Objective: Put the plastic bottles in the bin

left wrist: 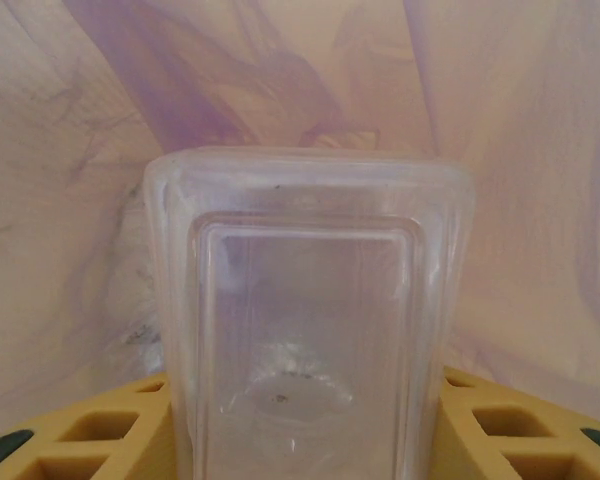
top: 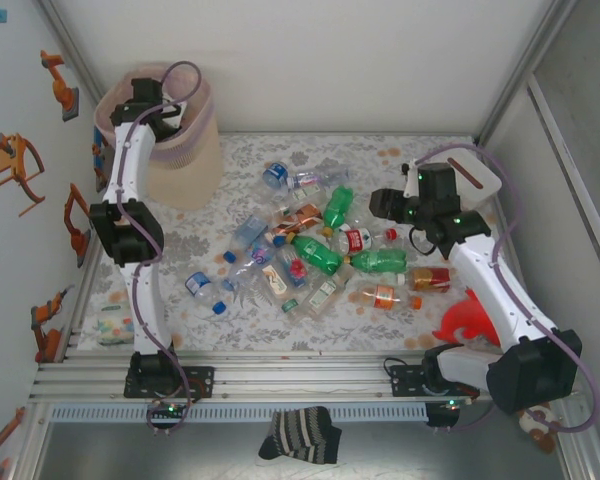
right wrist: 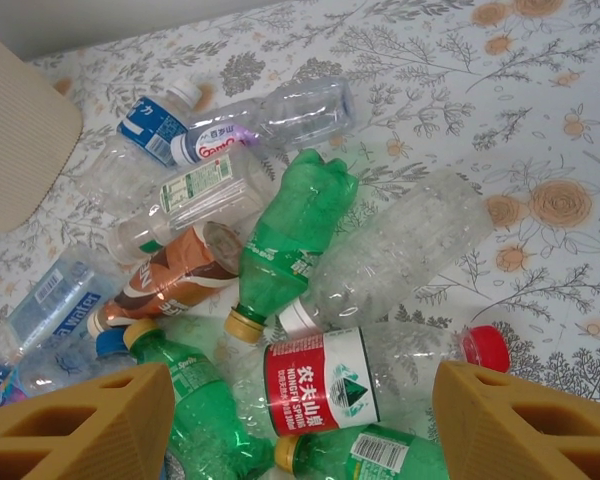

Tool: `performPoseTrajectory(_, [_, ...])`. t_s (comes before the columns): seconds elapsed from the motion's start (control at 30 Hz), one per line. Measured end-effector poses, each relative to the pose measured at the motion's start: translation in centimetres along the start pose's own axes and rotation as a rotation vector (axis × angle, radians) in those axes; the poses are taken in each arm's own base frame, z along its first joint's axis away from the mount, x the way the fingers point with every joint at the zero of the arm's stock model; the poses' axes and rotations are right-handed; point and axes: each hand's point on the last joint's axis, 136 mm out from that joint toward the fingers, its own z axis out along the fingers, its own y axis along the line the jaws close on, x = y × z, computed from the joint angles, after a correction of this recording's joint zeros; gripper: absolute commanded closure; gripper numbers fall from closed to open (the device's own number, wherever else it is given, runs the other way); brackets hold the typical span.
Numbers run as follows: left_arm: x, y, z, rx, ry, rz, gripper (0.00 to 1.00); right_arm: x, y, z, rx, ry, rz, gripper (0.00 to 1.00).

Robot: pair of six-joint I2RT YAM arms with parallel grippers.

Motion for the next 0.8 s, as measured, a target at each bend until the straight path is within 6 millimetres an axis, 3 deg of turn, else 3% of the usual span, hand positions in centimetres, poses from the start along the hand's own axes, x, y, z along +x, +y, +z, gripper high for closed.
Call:
performPoseTrajectory(0.13, [0.4, -1.0, -0.9, 0.026, 0.027, 0.004, 0.62, -0.1, 0.1, 0.0, -0.004, -0.005, -0.002, 0.32])
performPoseTrajectory(0.57, [3.6, -7.6, -1.8, 0.131, 0.192, 0.006, 0.57, 0.1, 0.2, 0.2, -0.008, -0.005, -0.007, 0.32])
performPoseTrajectory(0.67, [4.1, -7.9, -2.0, 0.136, 0.216, -0.005, 0.57, 0.4, 0.3, 0.4, -0.008, 0.004, -0.007, 0.32])
performPoseTrajectory(0.8, [4.5, -6.9, -2.3, 0.125, 0.228, -0.031, 0.56, 0.3, 0.3, 0.4, -0.01, 0.0, -0.009, 0.32])
